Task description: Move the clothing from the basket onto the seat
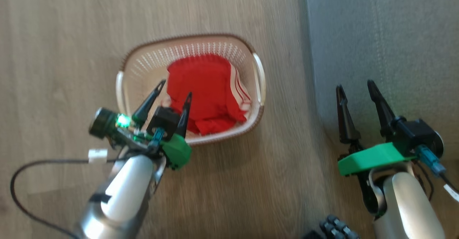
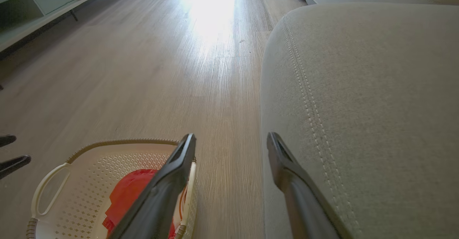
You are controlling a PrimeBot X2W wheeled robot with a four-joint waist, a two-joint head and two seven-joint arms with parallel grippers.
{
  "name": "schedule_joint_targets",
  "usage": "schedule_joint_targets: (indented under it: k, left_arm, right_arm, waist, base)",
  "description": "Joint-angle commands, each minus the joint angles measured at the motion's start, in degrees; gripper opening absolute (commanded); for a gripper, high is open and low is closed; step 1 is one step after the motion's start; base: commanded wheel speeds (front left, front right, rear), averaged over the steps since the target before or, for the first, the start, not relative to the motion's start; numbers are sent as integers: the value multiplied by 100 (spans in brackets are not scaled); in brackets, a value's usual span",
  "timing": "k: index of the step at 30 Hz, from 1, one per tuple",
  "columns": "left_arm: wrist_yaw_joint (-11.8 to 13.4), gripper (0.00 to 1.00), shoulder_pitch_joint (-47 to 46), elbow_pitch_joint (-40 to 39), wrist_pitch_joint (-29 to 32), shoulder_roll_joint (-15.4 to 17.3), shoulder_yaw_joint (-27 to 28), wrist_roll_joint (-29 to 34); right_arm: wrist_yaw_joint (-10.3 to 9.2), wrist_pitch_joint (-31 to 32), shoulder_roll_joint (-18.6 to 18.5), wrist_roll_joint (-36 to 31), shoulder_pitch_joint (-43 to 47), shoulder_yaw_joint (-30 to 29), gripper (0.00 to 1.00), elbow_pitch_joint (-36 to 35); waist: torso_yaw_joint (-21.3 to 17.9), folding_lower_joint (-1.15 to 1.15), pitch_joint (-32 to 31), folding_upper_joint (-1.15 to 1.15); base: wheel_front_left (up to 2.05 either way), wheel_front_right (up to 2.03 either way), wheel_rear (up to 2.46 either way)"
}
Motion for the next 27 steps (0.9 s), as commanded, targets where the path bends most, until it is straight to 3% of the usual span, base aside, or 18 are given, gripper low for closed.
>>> schedule_joint_targets:
  k: [1,9,20,27]
  left_arm:
    - [-25,100,-226,-32,-72,166,46,108]
    - [-51,100,-1227,1073,-72,390,-588,417]
    - [-440,100,-2515,2913,-72,604,-883,347]
    - [-577,100,-3218,3617,-72,609,-1168,521]
  right_arm:
    - [41,-54,-65,60,-56,162,100,-213]
    - [41,-54,-65,239,-173,455,100,-319]
    - [41,-54,-65,561,-345,946,100,-452]
    - [41,-54,-65,707,-376,1063,100,-587]
  waist:
    - [-283,-2,561,0]
    - [-593,-2,1161,0]
    - [-1085,-2,2012,0]
    - [-1291,-2,2398,0]
  base:
    - [0,0,0]
    - [0,0,0]
    - [0,0,0]
    - [0,0,0]
